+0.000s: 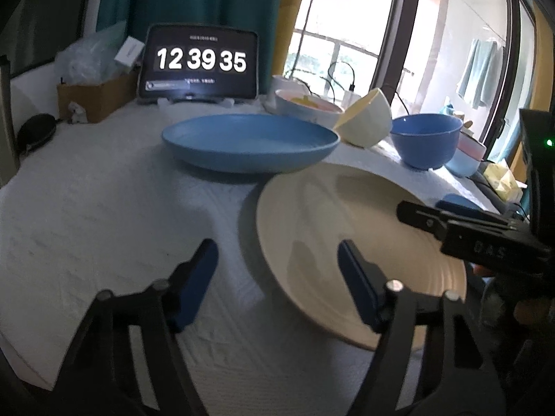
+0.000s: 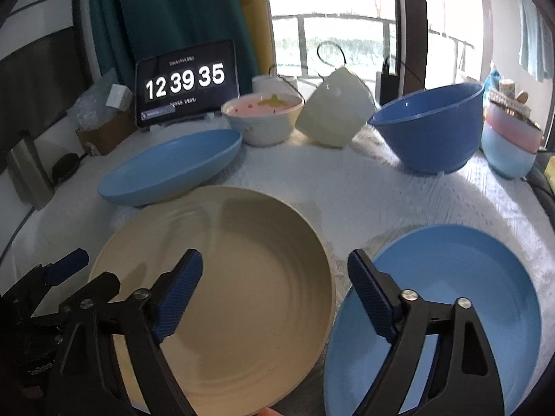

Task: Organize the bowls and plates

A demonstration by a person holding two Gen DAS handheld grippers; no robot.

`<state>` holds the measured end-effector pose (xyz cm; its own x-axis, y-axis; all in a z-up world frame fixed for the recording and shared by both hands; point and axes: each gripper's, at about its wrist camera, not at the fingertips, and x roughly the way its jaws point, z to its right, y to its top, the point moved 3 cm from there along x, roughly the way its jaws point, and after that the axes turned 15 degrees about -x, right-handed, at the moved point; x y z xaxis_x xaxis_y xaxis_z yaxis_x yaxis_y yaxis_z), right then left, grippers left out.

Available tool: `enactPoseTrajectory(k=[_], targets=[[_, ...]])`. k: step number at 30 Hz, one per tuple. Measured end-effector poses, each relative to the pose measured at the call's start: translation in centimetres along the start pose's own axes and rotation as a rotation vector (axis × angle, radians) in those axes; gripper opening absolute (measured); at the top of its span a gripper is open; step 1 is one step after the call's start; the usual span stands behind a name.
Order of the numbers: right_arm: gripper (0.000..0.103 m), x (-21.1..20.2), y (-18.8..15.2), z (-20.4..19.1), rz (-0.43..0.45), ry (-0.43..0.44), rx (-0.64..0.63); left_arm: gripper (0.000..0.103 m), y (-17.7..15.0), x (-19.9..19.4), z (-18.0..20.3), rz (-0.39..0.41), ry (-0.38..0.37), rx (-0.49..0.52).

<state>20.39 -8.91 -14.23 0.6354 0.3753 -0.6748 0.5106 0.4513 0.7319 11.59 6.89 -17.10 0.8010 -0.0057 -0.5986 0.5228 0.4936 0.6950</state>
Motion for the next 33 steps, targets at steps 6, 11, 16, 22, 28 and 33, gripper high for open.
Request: enactPoseTrajectory(k=[6,11,16,22,28,33], targets=[[0.074,0.8,0.0,-0.4,-0.039,-0.018,-0.019,0.054,-0.3,0.7,-0.2,-0.045,0.012,-0.012],[0.062,0.9,-0.1,-0.2,-0.056,-0.051,-0.021,0.045,-0.4,1.0,-0.1,-0.051,0.013,-0.004],[0.034,0.6,-0.3,0.1,-0.053,-0.094,-0.021,0.042,-0.7,0.9,0.3,-0.048,0.010,0.001],[0.025,-0.7,-0.2,0.4,-0.026,-0.108,-0.028,0.042,-0.4,0.5,0.3,-0.048,-0.015,-0.011],[0.025,-2.4,-0.1,0.7,0.009,-0.121,-0.019,0.042,-0.2,-0.5,1.0,-0.023,-0.043,0.011],[0.025,-3.8,-0.1,1.1,0.037,-0.130,-0.009,0.042,-0.2,-1.2,1.9,-0.009,-0.068,0.029]])
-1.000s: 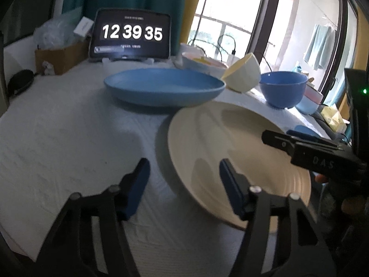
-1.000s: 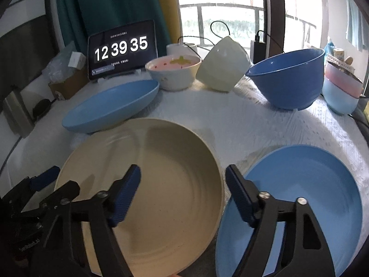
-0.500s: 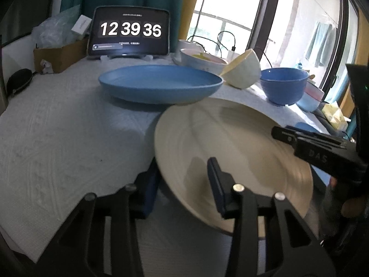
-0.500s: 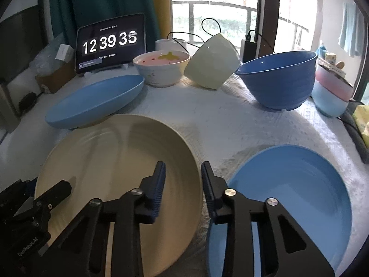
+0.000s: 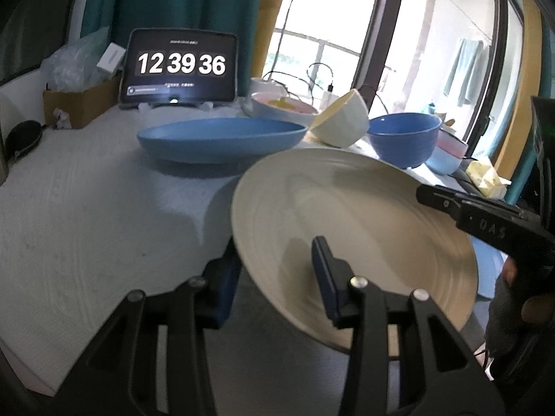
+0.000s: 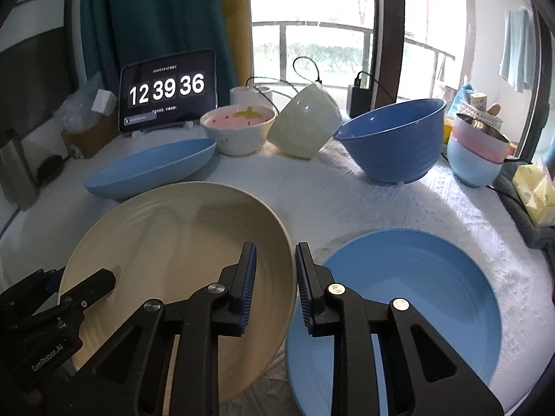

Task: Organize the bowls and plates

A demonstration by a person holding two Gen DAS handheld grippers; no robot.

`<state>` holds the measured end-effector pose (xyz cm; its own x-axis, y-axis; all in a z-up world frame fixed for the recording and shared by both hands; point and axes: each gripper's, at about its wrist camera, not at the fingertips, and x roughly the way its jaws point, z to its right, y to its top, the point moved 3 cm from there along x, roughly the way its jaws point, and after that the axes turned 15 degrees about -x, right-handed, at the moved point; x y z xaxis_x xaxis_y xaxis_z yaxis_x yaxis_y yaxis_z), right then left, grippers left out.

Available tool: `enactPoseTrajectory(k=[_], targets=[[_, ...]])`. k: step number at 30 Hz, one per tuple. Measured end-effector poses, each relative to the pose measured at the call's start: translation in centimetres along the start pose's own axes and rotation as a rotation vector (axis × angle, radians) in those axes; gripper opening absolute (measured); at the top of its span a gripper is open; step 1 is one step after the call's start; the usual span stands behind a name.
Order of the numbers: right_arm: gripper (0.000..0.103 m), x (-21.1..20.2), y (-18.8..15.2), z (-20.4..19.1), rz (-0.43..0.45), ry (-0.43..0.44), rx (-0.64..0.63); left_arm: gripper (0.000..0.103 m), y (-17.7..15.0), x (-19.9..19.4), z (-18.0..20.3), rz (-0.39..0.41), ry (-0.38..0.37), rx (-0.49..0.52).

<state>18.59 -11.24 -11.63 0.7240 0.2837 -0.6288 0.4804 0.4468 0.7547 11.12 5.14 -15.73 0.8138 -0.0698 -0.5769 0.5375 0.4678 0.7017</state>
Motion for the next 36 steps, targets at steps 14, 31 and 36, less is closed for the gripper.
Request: enactPoseTrajectory(k=[14,31,36], targets=[[0.025,-2.8,-0.4,2.0,0.078,-0.019,0.054,0.042,0.7,-2.8,3.1,0.107,-0.046,0.088],[0.025,-4.5,-2.4,5.9,0.130,-0.039,0.150,0.042,0.3,-2.8,7.8,0.114,-0.068,0.185],[0.025,-4.8,-3.1,7.1,0.135,-0.047,0.176,0.042,-0.1,-2.3,9.1,0.100,-0.072,0.210]])
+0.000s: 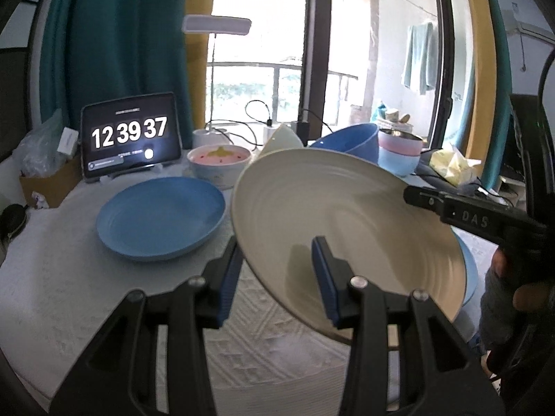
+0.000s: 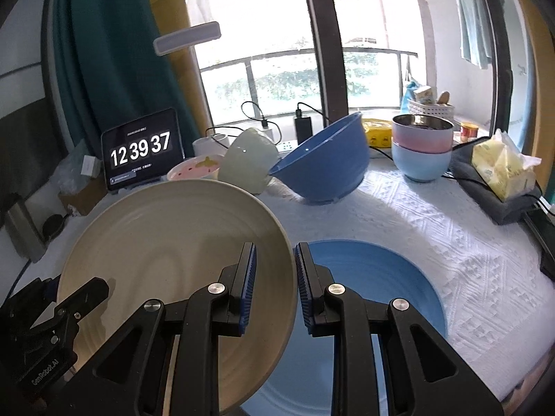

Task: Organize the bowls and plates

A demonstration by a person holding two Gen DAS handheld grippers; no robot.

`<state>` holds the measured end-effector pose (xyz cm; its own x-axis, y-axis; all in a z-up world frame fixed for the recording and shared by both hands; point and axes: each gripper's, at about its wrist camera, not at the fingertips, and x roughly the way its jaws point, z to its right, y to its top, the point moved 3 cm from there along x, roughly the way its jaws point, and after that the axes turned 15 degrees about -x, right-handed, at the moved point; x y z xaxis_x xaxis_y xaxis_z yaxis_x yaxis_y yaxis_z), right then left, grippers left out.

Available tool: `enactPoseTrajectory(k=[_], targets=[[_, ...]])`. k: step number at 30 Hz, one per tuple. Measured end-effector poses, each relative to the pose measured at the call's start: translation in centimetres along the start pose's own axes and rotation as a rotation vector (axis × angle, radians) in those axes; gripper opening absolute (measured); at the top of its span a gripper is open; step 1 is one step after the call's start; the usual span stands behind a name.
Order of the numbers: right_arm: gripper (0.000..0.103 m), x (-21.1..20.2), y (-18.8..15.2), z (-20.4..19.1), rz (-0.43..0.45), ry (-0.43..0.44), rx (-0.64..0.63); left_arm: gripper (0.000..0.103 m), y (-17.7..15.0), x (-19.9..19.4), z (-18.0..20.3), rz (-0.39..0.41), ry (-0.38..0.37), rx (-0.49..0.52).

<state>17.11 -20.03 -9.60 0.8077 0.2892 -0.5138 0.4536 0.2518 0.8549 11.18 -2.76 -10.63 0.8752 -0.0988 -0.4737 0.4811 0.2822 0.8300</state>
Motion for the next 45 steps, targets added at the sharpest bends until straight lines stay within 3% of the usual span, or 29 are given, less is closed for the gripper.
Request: enactPoseTrajectory(k=[26,34,45], targets=[[0.025,-0.2,-4.5,6.8,-0.046,-0.076,0.128,0.042,-3.0,4.0,6.3,-0.126,-0.035,0.105],[0.025,0.1,-5.6,8.5,-0.072,-0.110,0.159,0.042,-4.2,5.8,7.7,-0.203,-0.041,0.130],[0.025,0.2,-6.7,9.9,-0.079,-0.111,0.197,0.042,-4.7,6.7,8.8,-0.246,-0.036,0.145]])
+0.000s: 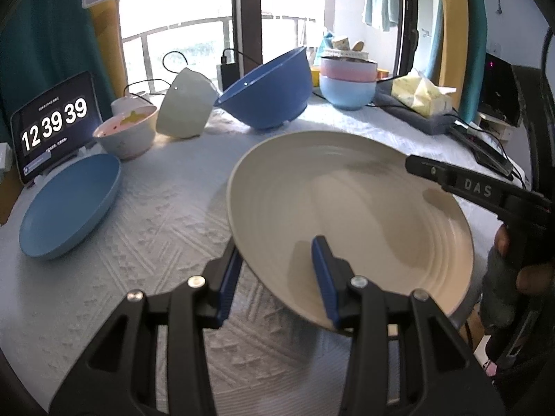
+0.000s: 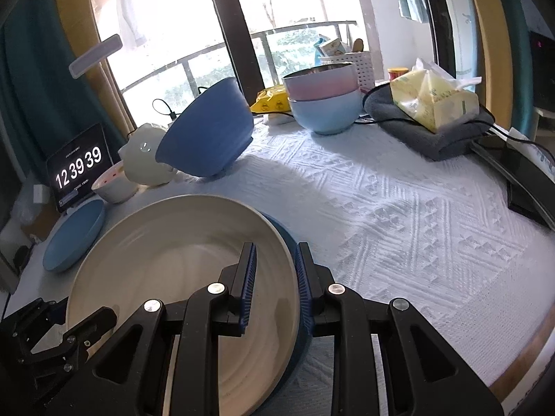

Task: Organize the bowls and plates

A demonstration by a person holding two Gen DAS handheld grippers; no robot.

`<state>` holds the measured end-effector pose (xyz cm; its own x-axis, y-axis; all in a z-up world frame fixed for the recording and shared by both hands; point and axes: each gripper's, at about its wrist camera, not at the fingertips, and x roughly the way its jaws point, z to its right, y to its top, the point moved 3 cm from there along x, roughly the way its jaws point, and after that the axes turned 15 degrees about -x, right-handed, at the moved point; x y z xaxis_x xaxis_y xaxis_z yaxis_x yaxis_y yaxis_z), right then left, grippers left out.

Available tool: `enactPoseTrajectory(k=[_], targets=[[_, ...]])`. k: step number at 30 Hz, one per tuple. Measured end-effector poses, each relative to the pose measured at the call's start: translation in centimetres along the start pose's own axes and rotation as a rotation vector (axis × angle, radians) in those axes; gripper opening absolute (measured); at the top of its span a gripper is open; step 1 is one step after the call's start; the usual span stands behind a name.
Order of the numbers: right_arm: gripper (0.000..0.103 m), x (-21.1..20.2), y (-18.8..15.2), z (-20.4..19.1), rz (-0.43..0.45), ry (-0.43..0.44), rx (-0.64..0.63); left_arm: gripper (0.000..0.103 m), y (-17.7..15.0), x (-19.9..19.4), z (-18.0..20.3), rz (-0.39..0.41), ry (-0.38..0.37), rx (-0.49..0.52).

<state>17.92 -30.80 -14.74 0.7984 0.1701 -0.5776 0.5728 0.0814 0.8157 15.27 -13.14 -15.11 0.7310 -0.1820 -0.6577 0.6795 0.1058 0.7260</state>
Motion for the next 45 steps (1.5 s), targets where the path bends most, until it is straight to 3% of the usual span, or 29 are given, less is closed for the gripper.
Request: enactPoseTrajectory(k=[15,23,41,45], targets=[[0.025,-1.6,0.3,0.6,0.057,-0.028,-0.010,0.050,0.4,1.5,0.9,-0.002,0.056,0.058],[0.033,1.0,-0.8,1.0,-0.075,-0.048,-0.001,0.052,0.4,2.3,0.1,-0.049,0.047,0.011],[0.038,3.0,0.4,-4.3,-0.140,0.017,-0.092,0.052,1.5,2.2,-4.1,-0.094,0.052,-0.133],[0.039,2.7,1.0,-4.4,-0.139,0.016,-0.075,0.052,1.9,1.3,-4.6,-0.062,0.061,-0.129]])
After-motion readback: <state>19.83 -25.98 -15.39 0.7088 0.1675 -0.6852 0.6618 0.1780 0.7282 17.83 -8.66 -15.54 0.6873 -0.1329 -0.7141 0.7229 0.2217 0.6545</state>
